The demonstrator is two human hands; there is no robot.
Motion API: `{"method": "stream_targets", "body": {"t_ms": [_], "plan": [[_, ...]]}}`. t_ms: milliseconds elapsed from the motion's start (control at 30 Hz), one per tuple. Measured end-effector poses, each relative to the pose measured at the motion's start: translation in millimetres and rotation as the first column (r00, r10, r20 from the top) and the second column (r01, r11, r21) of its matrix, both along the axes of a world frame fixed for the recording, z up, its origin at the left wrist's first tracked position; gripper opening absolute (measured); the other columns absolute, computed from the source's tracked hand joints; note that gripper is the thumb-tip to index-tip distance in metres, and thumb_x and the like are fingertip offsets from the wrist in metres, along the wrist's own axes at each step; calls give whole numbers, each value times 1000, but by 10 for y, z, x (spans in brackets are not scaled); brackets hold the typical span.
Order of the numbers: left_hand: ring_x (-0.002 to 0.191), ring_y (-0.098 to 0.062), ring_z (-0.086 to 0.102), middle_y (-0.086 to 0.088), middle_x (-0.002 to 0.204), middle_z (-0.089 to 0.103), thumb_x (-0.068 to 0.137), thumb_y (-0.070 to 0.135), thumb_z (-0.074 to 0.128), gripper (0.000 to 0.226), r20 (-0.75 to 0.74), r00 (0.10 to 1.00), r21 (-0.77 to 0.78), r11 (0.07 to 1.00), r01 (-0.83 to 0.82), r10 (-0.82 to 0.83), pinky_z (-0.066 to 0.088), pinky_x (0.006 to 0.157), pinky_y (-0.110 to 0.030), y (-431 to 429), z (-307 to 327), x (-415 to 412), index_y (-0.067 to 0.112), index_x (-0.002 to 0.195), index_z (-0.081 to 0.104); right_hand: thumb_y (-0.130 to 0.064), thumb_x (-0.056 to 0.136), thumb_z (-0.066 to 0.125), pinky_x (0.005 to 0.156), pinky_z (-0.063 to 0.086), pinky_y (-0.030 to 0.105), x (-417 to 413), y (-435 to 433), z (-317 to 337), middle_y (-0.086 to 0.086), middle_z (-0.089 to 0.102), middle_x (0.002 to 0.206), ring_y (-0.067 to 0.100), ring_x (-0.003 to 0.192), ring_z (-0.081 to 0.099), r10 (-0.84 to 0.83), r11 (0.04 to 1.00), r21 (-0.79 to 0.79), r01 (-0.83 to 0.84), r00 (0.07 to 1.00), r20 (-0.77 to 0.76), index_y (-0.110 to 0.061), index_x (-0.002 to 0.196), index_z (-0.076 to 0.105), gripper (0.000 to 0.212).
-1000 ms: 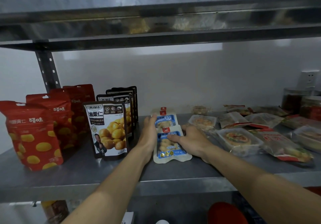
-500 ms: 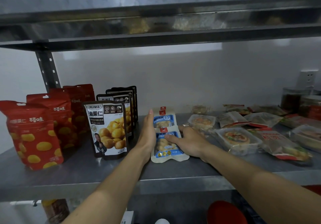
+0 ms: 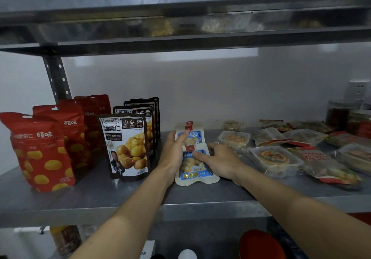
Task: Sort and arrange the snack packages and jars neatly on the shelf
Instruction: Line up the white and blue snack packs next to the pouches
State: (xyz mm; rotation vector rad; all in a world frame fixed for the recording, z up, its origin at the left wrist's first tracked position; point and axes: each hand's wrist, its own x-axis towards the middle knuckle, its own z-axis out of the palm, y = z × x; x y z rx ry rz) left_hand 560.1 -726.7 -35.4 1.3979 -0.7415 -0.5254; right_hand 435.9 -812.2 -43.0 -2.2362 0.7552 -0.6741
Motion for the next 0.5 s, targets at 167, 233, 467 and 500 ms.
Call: {"method": "stream_targets", "body": {"t_ms": [167, 233, 467, 500], "plan": [[74, 6, 59, 16, 92, 61, 93, 24, 58, 18, 190, 978, 31, 995, -93, 85, 47, 62, -13, 58, -3, -43, 28, 110, 51, -55, 84, 63, 88, 53, 40, -36, 52, 32, -13, 73, 94, 9, 91, 68, -9, 1000, -14, 10, 999, 47, -34, 103, 66, 29], [81, 2, 62, 8, 104, 66, 93, 26, 59, 21, 312, 947, 59, 993, -102, 78, 49, 70, -18, 109, 31, -69, 24, 114, 58, -48, 87, 64, 87, 52, 35, -82, 113, 91, -11, 71, 100, 11, 95, 65, -32, 994, -106, 41, 996, 87, -27, 112, 65, 32], [123, -23, 50, -4, 135, 55, 89, 36, 57, 49, 830, 557, 217, 932, -291, -20, 42, 101, -37, 302, 212, -141, 19, 134, 53, -51, 90, 56, 95, 43, 37, -394, 257, 392, 7, 56, 132, 27, 121, 51, -186, 803, -593, 57, 970, -159, -20, 136, 47, 56], [123, -23, 50, -4, 135, 55, 88, 36, 57, 50, 836, 549, 224, 930, -292, -29, 42, 101, -36, 323, 234, -166, 19, 135, 53, -53, 90, 54, 95, 43, 38, -451, 268, 421, 8, 54, 134, 28, 122, 50, -207, 790, -611, 42, 958, -201, -20, 138, 44, 59]]}}
